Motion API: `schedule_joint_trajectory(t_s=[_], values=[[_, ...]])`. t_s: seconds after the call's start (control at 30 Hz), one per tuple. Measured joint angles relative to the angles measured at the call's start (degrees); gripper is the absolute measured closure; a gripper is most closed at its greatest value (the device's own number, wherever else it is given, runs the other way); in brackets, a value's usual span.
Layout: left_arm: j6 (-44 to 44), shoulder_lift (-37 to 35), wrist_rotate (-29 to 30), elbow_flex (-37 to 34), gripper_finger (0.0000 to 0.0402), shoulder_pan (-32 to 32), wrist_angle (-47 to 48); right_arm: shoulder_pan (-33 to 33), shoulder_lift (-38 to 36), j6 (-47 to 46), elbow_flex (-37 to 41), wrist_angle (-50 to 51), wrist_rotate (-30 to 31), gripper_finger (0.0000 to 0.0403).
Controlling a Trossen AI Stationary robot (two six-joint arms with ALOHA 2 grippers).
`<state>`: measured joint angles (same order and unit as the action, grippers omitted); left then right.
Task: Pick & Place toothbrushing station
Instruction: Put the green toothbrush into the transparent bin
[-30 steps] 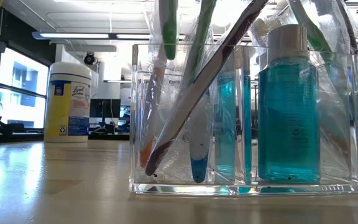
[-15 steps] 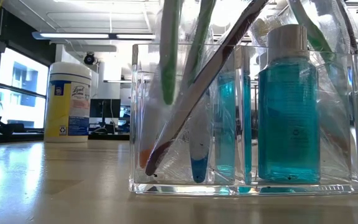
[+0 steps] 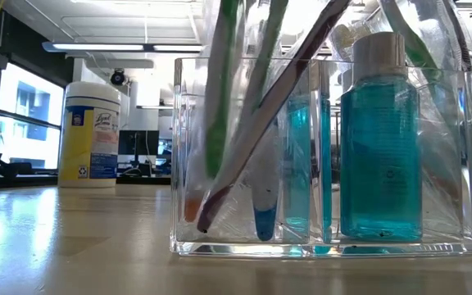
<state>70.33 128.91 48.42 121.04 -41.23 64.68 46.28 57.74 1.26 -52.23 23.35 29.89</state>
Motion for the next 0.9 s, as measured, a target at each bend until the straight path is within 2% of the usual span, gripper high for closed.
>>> schedule_joint_trajectory(t_s=[0.2, 0.4, 0.63, 0.9], values=[[0.15, 0.12, -0.37, -0.18, 0.038, 0.0, -0.22, 0.0, 0.0, -0.16, 0.0, 0.02, 0.0, 0.0156], [0.7, 0.1, -0.57, -4.99, 0.038, -0.02, -4.97, 0.0, 0.0, -2.56, 0.0, 0.02, 0.0, 0.0156], [0.79, 0.01, -1.64, -5.01, 0.038, 0.0, -5.3, -0.18, 0.0, -10.76, 0.0, 0.02, 0.0, 0.0156], [0.15, 0.01, -0.91, -5.01, 0.0313, 0.02, -4.67, -0.2, 0.0, -13.2, 0.0, 0.55, 0.0, 0.0156]])
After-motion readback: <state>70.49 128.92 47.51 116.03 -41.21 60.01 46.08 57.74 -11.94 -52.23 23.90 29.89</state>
